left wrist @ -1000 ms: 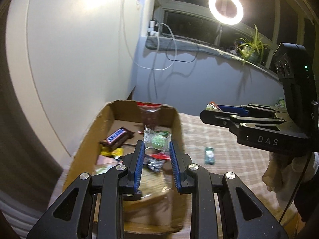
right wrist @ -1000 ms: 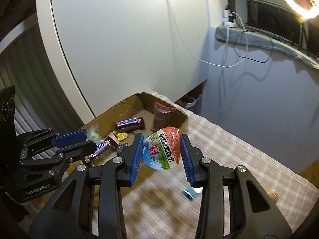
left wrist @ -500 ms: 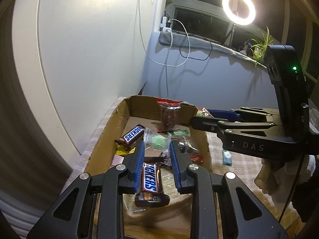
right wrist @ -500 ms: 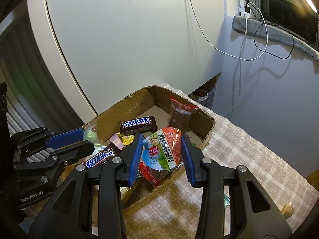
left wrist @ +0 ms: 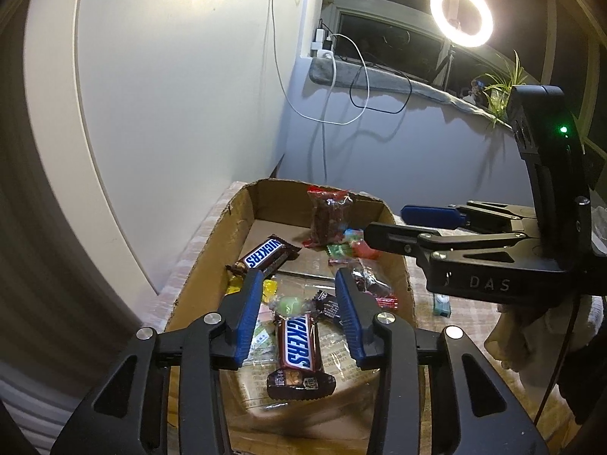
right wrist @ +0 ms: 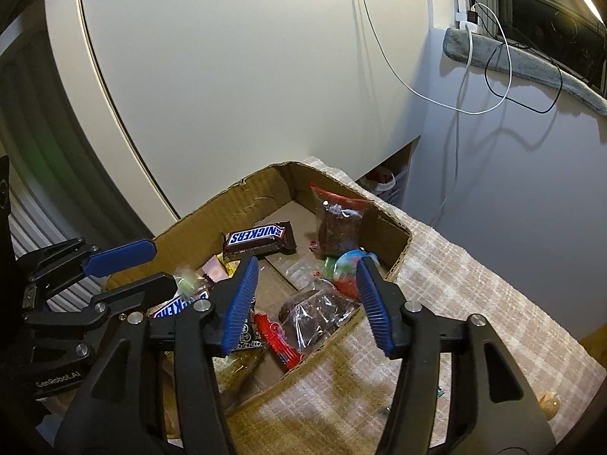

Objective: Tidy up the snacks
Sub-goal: 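Open both tools to drop the candy and jelly cup into the box, then move the left tool to the teal mint pack while the right tool moves to the round cake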

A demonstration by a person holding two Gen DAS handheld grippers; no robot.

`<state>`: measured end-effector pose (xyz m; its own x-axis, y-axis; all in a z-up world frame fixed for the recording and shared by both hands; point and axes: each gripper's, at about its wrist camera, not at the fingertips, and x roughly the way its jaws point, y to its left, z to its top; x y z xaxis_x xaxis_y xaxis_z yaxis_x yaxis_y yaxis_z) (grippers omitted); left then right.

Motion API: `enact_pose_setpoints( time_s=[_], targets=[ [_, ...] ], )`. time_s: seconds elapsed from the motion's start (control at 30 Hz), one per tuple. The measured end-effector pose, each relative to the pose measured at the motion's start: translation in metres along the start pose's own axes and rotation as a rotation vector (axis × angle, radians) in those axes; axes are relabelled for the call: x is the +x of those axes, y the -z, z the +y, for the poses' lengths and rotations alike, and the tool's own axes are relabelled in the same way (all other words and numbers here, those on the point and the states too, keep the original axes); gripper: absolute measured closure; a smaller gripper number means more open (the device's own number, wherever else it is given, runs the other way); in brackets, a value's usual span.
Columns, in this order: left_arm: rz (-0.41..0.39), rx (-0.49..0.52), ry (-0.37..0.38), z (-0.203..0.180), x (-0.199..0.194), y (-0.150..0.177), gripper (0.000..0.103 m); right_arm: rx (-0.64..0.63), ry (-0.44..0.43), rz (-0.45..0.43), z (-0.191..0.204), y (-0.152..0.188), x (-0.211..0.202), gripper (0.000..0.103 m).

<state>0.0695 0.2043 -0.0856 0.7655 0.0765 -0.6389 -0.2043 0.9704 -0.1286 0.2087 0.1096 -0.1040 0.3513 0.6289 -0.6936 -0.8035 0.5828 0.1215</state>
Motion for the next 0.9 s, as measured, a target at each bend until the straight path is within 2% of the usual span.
enact_pose_setpoints(
  time_s=[0.07,0.1,0.17,0.27,0.37,0.9],
  targets=[
    [-0.004,0.000,-0.005,0.0005,-0.0007,0.0005,0.044,-0.004,0.014,-0.009,0.0001,0.0000,-0.0013,0.026],
    [-0.008,0.001,-0.005,0.0006,-0.0012,0.0006,0.042,-0.005,0.020,-0.012,0.0002,-0.0001,-0.0018,0.021],
    [-0.011,0.007,-0.008,0.0006,-0.0020,0.0007,0.037,-0.005,0.030,-0.017,-0.0003,-0.0007,-0.0031,0.020],
    [-0.013,0.012,-0.012,0.0009,-0.0025,0.0009,0.030,-0.002,0.048,-0.012,-0.0020,-0.0018,-0.0024,0.009],
    [-0.005,0.017,-0.019,0.0004,-0.0011,0.0007,0.023,0.003,0.056,-0.009,-0.0033,-0.0023,-0.0012,0.009],
    [-0.001,0.019,-0.034,-0.0026,-0.0025,0.0003,0.023,0.001,0.071,-0.020,-0.0031,-0.0020,-0.0100,0.008]
  ],
)
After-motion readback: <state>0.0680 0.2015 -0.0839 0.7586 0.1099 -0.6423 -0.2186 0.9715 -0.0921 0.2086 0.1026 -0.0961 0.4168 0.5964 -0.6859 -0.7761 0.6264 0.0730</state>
